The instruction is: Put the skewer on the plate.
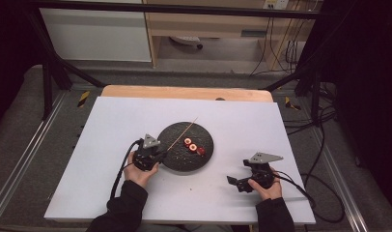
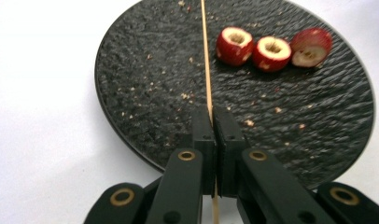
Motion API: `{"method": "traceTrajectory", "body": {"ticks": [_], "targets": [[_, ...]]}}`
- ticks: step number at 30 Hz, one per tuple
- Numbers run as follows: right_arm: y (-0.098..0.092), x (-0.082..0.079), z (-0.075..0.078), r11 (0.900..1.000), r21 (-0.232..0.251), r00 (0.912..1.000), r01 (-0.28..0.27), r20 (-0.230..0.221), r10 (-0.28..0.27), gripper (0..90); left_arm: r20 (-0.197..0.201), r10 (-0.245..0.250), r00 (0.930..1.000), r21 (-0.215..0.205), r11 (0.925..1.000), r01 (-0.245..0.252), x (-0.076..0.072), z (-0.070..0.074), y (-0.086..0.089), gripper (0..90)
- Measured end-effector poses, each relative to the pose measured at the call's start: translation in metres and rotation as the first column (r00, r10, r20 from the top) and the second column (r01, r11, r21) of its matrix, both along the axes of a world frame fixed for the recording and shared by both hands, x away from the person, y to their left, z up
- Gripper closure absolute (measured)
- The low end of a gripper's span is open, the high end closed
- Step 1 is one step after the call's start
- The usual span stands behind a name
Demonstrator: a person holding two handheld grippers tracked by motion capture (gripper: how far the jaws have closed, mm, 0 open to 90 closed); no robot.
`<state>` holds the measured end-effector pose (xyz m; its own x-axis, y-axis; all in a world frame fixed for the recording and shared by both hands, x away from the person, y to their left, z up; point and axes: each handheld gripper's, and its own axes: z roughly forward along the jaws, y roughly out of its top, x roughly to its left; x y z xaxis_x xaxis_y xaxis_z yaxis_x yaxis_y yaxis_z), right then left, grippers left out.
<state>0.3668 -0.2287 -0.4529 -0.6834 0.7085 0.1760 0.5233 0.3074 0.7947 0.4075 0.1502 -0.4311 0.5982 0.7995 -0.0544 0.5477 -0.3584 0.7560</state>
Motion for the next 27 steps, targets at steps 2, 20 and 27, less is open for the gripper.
{"method": "traceTrajectory", "body": {"ticks": [2, 20, 27], "targets": [[0.0, 0.0, 0.0, 1.0, -0.005, 1.0, -0.005, -0.001, 0.005, 1.0, -0.001, 0.0, 1.0, 0.022, 0.9998, 0.0, -0.001, -0.002, -0.002, 87.8], [-0.001, 0.0, 0.0, 1.0, -0.011, 1.0, -0.002, 0.0, 0.002, 1.1, 0.006, -0.014, 0.9999, 0.035, 0.9993, 0.014, -0.007, -0.005, -0.008, 79.7], [-0.001, -0.001, 0.001, 1.0, -0.009, 1.0, 0.002, -0.005, -0.002, 1.0, 0.017, -0.056, 0.9983, 0.002, 0.9985, 0.056, -0.013, 0.007, 0.005, 61.5]]}}
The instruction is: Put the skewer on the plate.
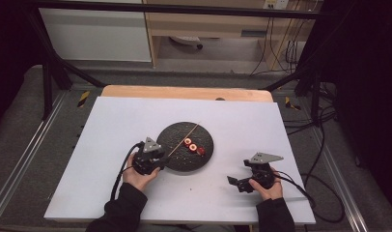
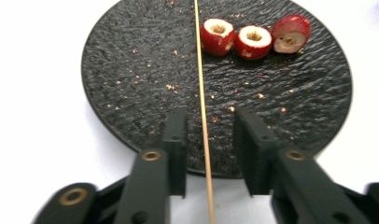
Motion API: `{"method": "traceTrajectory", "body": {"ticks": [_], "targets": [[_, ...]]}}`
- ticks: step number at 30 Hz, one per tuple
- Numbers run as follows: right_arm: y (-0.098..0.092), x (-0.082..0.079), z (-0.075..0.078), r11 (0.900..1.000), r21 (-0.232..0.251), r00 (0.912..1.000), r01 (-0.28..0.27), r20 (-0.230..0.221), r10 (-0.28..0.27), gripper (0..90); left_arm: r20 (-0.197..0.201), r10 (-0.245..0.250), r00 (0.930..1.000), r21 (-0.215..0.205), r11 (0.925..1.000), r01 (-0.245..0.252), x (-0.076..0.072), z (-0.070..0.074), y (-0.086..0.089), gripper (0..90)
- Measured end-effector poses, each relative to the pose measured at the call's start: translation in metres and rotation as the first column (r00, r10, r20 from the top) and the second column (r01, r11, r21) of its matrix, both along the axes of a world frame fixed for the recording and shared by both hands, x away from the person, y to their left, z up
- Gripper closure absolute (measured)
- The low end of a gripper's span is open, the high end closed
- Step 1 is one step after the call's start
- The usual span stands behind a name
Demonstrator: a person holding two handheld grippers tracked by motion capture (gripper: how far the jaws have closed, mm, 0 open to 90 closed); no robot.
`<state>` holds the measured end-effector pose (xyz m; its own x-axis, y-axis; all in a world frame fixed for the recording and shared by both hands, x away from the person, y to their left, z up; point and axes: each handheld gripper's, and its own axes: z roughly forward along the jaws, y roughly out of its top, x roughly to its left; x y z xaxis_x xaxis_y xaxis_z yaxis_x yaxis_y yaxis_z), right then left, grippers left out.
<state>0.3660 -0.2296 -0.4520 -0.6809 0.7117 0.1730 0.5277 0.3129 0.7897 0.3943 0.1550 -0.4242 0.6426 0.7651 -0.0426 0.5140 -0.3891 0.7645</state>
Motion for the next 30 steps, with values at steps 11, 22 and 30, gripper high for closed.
{"method": "traceTrajectory", "body": {"ticks": [11, 22, 30], "targets": [[-0.003, 0.0, 0.001, 1.0, 0.006, 1.0, 0.0, 0.008, 0.0, 1.0, -0.026, -0.075, 0.9969, -0.009, 0.9972, 0.075, -0.011, 0.009, 0.039, 34.0], [-0.004, -0.001, 0.0, 1.0, 0.002, 1.0, 0.007, 0.002, -0.007, 0.8, -0.027, -0.073, 0.997, 0.022, 0.9971, 0.073, -0.031, -0.006, 0.076, 11.4], [-0.003, -0.002, -0.001, 1.0, -0.008, 0.9999, 0.005, -0.01, -0.005, 0.7, -0.014, -0.052, 0.9985, 0.012, 0.9985, 0.053, -0.042, -0.02, 0.096, 4.4]]}}
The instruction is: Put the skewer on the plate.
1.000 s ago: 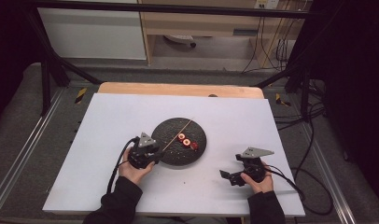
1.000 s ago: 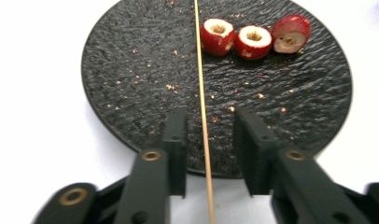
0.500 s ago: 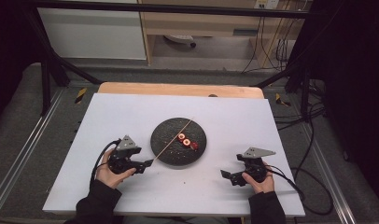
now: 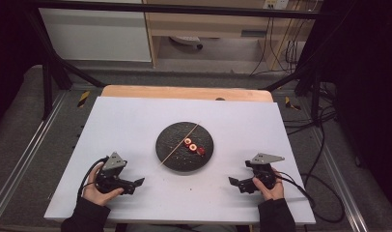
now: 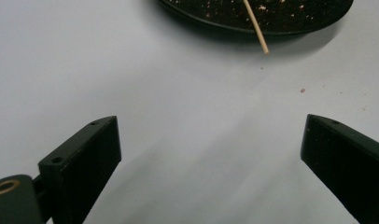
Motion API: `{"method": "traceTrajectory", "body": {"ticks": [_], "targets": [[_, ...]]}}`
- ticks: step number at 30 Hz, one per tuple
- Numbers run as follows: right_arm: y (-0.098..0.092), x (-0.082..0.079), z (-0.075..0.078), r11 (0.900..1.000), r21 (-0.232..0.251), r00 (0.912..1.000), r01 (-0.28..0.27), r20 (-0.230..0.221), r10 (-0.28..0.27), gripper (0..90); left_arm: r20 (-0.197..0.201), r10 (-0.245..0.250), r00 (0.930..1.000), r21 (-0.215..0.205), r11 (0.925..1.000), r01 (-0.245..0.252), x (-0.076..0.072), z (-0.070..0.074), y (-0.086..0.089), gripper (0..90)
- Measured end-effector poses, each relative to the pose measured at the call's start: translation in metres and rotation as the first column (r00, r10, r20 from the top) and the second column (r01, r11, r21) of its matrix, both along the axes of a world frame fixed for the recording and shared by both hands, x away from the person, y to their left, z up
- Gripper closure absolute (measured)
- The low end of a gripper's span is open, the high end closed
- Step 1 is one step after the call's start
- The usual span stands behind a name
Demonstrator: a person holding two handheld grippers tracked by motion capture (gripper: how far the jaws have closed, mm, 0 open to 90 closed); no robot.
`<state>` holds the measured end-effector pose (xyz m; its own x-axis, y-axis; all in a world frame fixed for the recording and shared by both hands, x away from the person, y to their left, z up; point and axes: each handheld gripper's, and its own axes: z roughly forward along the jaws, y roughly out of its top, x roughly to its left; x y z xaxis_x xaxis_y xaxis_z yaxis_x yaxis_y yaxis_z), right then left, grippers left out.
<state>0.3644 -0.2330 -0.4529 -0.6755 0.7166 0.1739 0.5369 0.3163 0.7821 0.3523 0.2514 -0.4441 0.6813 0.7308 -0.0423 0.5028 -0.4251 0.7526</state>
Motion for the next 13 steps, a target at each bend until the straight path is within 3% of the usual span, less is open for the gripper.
{"method": "traceTrajectory", "body": {"ticks": [7, 13], "targets": [[0.0, -0.001, 0.0, 1.0, -0.008, 1.0, -0.005, -0.007, 0.005, 0.7, 0.009, 0.014, 0.9999, -0.026, 0.9996, -0.014, -0.002, -0.004, 0.012, 4.8], [0.0, 0.0, -0.002, 1.0, -0.012, 0.9999, -0.009, -0.009, 0.008, 0.7, 0.005, 0.013, 0.9999, -0.021, 0.9997, -0.013, -0.001, -0.005, 0.013, 5.4]]}}
